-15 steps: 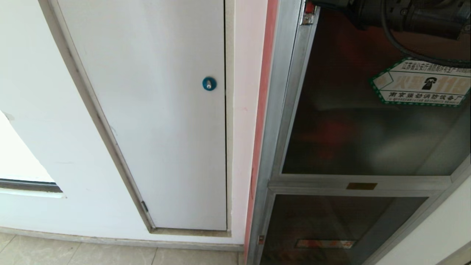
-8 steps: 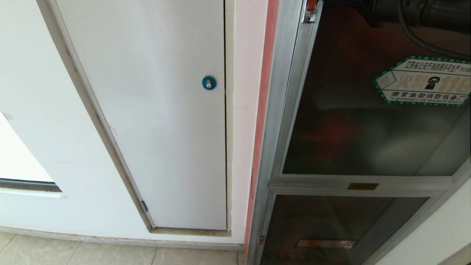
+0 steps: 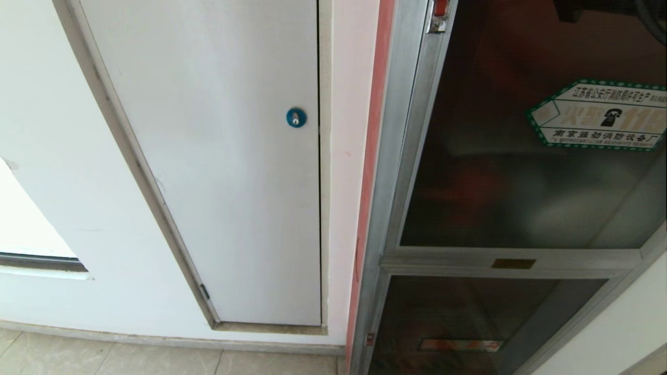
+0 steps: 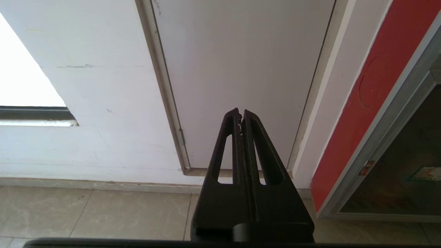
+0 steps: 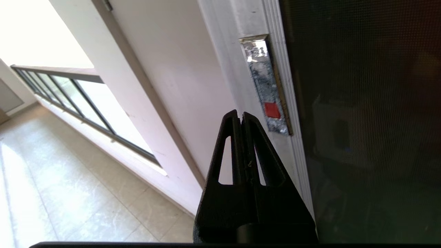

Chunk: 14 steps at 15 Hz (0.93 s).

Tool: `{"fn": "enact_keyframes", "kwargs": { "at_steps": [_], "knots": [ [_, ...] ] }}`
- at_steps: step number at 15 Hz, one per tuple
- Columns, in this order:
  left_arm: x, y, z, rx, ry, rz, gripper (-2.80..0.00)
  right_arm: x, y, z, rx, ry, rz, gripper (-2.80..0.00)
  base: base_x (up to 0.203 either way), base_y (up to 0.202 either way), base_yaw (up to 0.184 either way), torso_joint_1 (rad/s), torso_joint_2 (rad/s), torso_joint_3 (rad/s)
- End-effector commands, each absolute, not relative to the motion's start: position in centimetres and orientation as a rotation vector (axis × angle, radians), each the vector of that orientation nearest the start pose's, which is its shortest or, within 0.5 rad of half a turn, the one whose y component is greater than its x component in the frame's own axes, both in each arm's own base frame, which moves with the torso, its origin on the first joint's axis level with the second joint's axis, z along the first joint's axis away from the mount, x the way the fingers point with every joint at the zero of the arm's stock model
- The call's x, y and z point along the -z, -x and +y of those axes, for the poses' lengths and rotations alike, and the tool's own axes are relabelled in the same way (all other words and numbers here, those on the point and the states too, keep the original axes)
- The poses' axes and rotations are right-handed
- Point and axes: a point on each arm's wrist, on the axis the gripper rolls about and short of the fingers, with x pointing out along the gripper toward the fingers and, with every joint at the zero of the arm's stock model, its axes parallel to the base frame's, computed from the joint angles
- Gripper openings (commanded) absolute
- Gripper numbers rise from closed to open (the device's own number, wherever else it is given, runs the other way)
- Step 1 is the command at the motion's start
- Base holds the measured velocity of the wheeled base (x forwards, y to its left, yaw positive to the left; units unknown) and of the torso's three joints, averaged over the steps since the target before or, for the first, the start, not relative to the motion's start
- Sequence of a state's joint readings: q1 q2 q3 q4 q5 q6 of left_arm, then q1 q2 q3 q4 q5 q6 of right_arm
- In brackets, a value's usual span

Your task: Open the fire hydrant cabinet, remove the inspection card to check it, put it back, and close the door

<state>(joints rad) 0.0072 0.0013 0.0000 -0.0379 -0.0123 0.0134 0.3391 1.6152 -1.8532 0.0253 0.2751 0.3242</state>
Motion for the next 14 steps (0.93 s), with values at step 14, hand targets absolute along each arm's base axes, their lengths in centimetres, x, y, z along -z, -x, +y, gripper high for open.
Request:
{"fn": "enact_keyframes", "kwargs": {
  "at_steps": [14],
  "knots": [
    [-7.6, 2.2, 0.0, 0.004, -0.014, -0.023, -2.8, -43.2, -6.5, 1.7, -0.37, -0.354, -0.327, -2.8, 0.0, 0.0, 0.0, 0.0, 0.0, 0.0]
  ]
}}
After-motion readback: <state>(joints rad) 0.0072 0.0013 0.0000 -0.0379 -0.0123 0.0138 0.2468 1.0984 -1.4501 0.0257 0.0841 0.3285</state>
